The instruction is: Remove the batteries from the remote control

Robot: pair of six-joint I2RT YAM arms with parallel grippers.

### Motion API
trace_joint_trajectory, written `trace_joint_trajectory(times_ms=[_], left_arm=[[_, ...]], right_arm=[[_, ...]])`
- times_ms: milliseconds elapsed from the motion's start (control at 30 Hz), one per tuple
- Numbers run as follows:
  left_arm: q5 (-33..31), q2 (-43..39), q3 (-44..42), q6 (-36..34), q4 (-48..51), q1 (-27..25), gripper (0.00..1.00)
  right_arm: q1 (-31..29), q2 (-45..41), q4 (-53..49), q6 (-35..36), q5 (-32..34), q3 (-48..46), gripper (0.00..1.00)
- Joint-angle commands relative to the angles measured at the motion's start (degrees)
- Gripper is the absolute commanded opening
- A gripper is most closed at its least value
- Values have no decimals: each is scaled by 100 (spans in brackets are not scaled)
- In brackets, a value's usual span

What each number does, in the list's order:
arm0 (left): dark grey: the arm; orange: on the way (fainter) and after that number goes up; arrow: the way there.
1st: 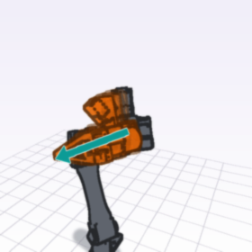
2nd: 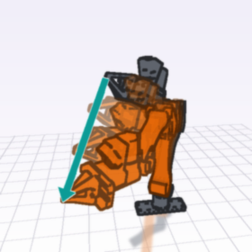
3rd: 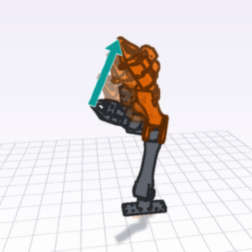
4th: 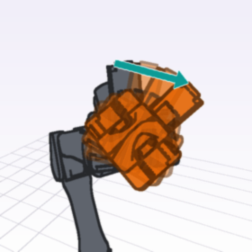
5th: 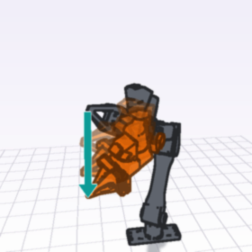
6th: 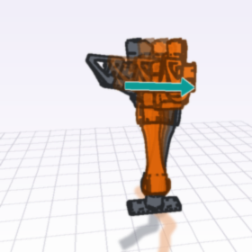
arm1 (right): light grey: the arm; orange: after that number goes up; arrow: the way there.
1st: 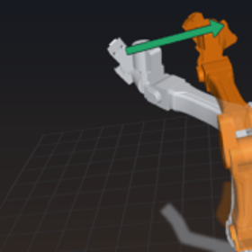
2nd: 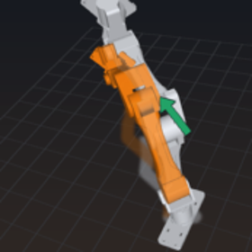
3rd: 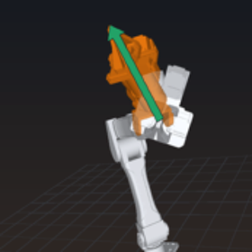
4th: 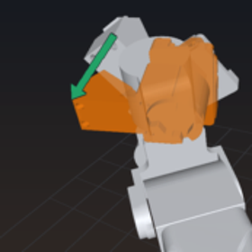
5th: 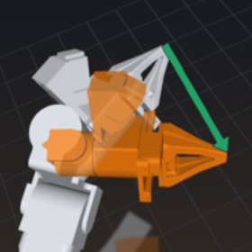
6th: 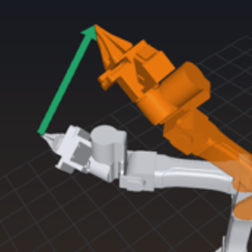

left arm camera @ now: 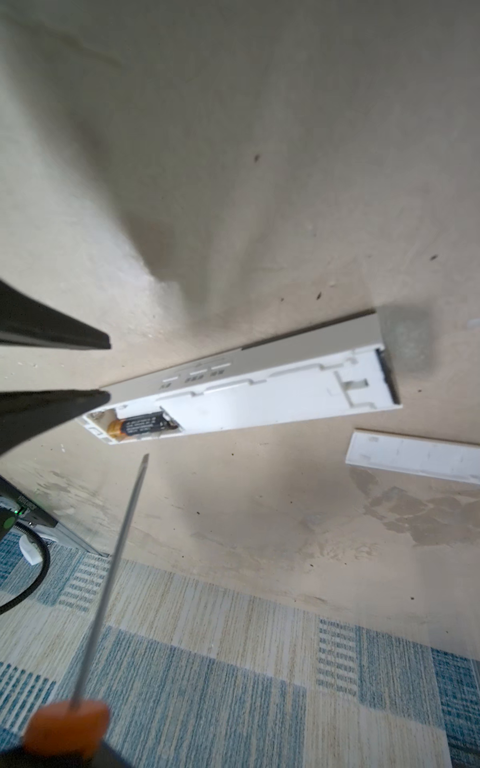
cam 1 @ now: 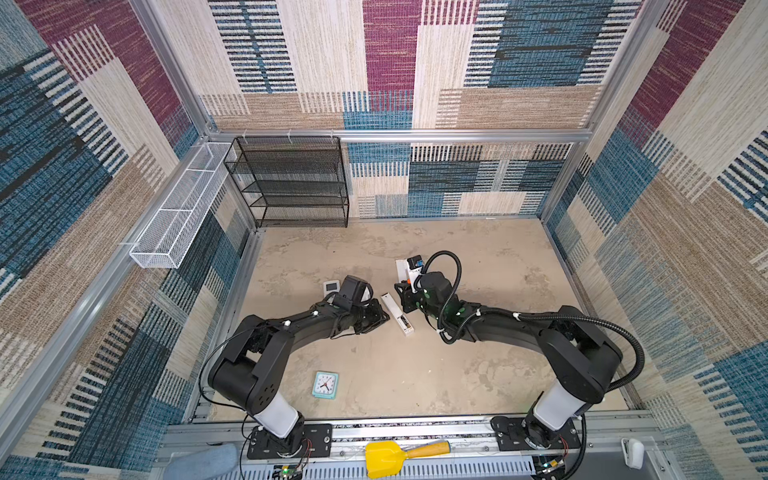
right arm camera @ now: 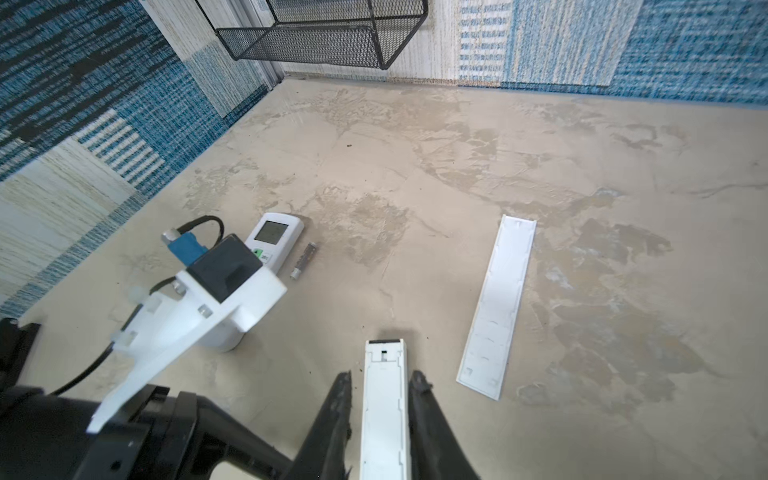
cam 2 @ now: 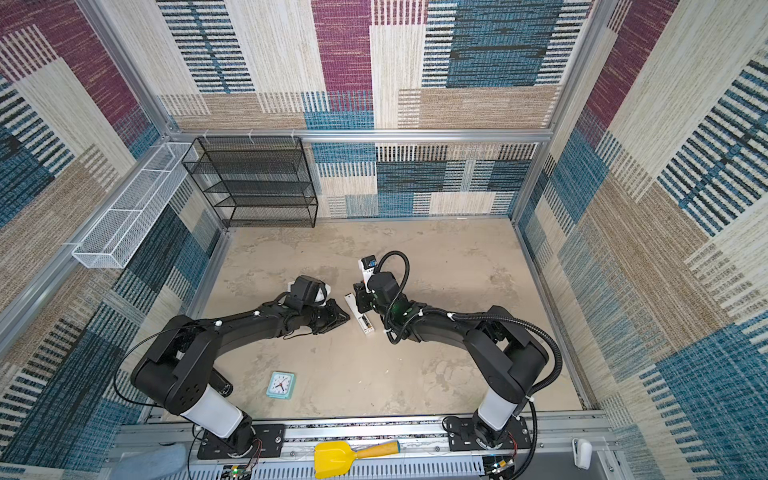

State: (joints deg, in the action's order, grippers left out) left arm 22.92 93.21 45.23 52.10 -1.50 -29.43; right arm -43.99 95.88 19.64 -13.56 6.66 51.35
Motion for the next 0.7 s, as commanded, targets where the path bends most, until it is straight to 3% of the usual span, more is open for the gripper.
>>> trace_joint_trajectory(times_ms=[0, 667], left_arm=[[6, 123, -10, 398, -566, -173, 22], [-15, 518, 34, 574, -852, -300, 21]], right_arm=[[-22, 0, 216, 456, 162, 41, 0], [-40, 36, 444, 518, -472, -262, 0]])
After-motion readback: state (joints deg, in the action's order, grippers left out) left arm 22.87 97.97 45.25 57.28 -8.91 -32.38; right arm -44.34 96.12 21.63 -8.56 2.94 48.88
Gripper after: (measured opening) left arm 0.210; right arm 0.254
